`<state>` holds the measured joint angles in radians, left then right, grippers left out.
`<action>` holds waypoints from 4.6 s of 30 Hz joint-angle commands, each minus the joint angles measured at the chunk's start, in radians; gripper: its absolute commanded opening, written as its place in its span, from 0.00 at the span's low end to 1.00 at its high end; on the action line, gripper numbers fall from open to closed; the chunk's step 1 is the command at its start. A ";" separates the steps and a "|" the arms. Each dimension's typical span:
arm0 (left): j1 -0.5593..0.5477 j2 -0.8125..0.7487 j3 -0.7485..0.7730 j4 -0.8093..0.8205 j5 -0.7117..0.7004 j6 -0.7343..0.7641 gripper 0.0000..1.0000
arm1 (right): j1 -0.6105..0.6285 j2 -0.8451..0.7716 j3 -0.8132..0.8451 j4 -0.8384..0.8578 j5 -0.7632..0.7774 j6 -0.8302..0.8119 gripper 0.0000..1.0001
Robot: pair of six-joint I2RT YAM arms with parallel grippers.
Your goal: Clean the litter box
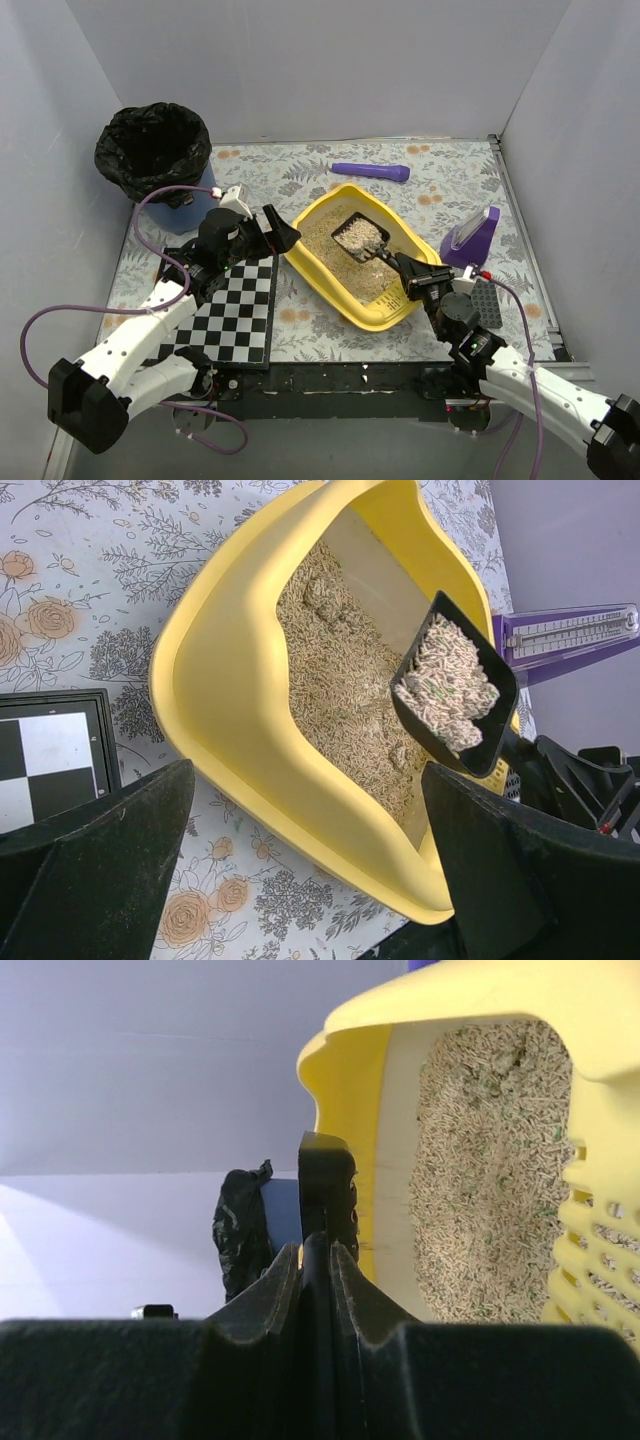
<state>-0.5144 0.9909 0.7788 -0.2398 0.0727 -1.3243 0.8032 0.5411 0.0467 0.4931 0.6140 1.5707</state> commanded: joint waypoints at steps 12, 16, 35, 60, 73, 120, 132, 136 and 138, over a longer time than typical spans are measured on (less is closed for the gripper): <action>-0.009 -0.031 0.020 -0.018 -0.040 0.002 0.98 | 0.002 -0.038 0.217 -0.450 0.090 0.191 0.01; -0.009 -0.029 0.016 -0.024 -0.030 0.000 0.98 | 0.004 0.006 0.269 -0.642 0.072 0.293 0.01; -0.010 0.008 0.028 -0.036 -0.036 0.000 0.98 | 0.004 -0.037 0.178 -0.308 0.049 0.047 0.01; -0.013 -0.023 0.013 -0.009 -0.010 0.005 0.98 | 0.002 -0.090 -0.086 0.264 0.092 -0.015 0.01; -0.013 -0.028 0.000 0.016 -0.022 -0.010 0.98 | 0.002 0.023 0.179 -0.149 0.045 -0.035 0.01; -0.027 -0.026 0.019 -0.038 -0.074 -0.001 0.98 | -0.013 -0.062 0.084 -0.072 0.062 -0.058 0.01; -0.027 -0.032 0.013 -0.030 -0.080 -0.003 0.98 | -0.013 -0.069 0.199 -0.316 0.124 -0.048 0.01; -0.027 -0.026 0.005 -0.015 -0.073 -0.006 0.98 | -0.015 0.000 0.050 0.154 -0.008 -0.179 0.01; -0.027 -0.011 0.028 -0.044 -0.037 0.003 0.98 | -0.015 -0.009 0.027 0.127 0.039 -0.088 0.01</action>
<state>-0.5388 0.9848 0.7784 -0.2653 0.0105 -1.3327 0.7864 0.5152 0.1303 0.4423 0.6380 1.4300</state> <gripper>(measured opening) 0.982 0.211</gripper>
